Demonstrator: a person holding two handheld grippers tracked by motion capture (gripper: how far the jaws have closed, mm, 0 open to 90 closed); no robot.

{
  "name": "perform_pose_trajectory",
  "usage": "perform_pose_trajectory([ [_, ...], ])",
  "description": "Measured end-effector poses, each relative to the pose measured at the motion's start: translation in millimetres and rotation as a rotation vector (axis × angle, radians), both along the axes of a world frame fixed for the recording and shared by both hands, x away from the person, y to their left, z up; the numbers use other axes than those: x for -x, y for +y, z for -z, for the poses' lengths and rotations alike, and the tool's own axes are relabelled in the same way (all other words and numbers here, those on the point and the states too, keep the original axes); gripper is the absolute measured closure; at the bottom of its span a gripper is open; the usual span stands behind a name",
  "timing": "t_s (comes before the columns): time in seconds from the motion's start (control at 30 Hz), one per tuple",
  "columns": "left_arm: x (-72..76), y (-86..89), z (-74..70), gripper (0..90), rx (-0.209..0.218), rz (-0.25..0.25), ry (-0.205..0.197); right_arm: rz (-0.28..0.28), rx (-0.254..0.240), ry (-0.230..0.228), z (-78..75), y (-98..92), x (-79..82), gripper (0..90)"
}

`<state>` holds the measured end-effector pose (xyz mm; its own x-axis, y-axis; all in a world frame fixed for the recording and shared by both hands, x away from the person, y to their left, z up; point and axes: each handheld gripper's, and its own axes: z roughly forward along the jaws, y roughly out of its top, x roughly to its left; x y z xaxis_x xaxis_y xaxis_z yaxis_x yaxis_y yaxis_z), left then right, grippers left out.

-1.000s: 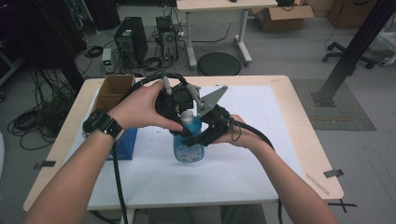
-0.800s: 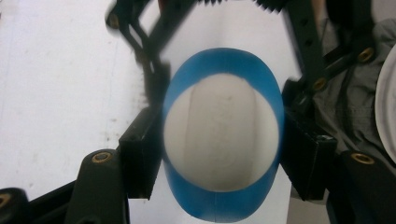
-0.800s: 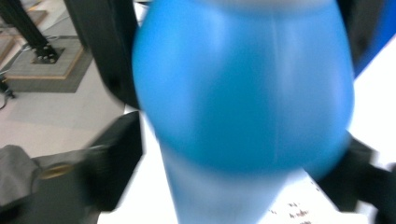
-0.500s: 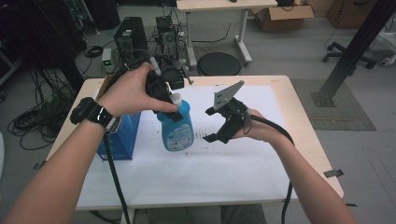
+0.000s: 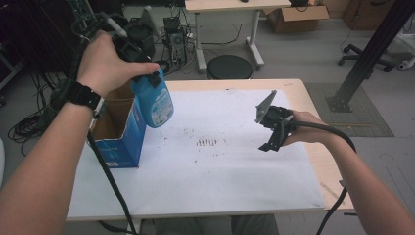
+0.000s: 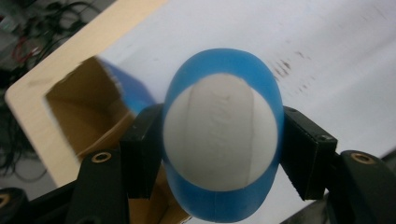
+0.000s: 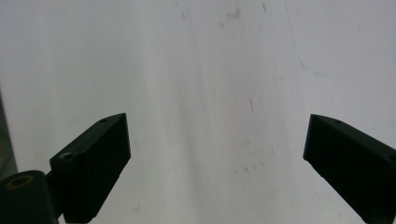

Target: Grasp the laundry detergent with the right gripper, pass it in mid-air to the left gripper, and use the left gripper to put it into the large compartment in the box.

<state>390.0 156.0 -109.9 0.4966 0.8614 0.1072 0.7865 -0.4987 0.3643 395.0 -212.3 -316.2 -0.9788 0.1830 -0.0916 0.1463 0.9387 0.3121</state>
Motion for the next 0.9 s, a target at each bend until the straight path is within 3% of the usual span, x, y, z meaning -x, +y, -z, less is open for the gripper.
perform_pose_trajectory([
  [0.03,0.0,0.0,0.0,38.3,0.0,0.0,0.0,0.0,0.0,0.0,0.0,0.0,0.0,7.2],
  [0.1,-2.6,14.4,-7.1,38.3,-0.006,-0.085,0.0,0.016,0.064,0.001,3.9,-13.1,-1.8,7.3],
  [0.13,-2.6,14.4,-7.1,38.2,-0.006,-0.085,0.0,0.016,0.064,0.001,3.9,-13.1,-1.8,7.3],
  [0.2,-4.3,28.6,-11.9,38.3,-0.002,-0.167,0.001,0.032,0.132,-0.012,7.4,-25.8,-3.9,7.2],
  [0.23,-4.3,28.6,-11.9,38.3,-0.002,-0.167,0.001,0.032,0.132,-0.012,7.4,-25.8,-3.9,7.2],
  [0.3,-5.0,37.9,-14.5,38.3,0.004,-0.214,-0.002,0.049,0.152,-0.015,7.1,-31.7,-3.8,7.2],
  [0.53,-7.4,71.5,-18.9,38.3,0.025,-0.358,-0.015,0.069,0.17,-0.024,-3.1,-48.4,-3.1,7.6],
  [0.9,-9.5,99.2,-7.8,38.4,0.022,-0.474,0.0,0.089,0.17,-0.029,-6.5,-59.8,-1.8,7.9],
])
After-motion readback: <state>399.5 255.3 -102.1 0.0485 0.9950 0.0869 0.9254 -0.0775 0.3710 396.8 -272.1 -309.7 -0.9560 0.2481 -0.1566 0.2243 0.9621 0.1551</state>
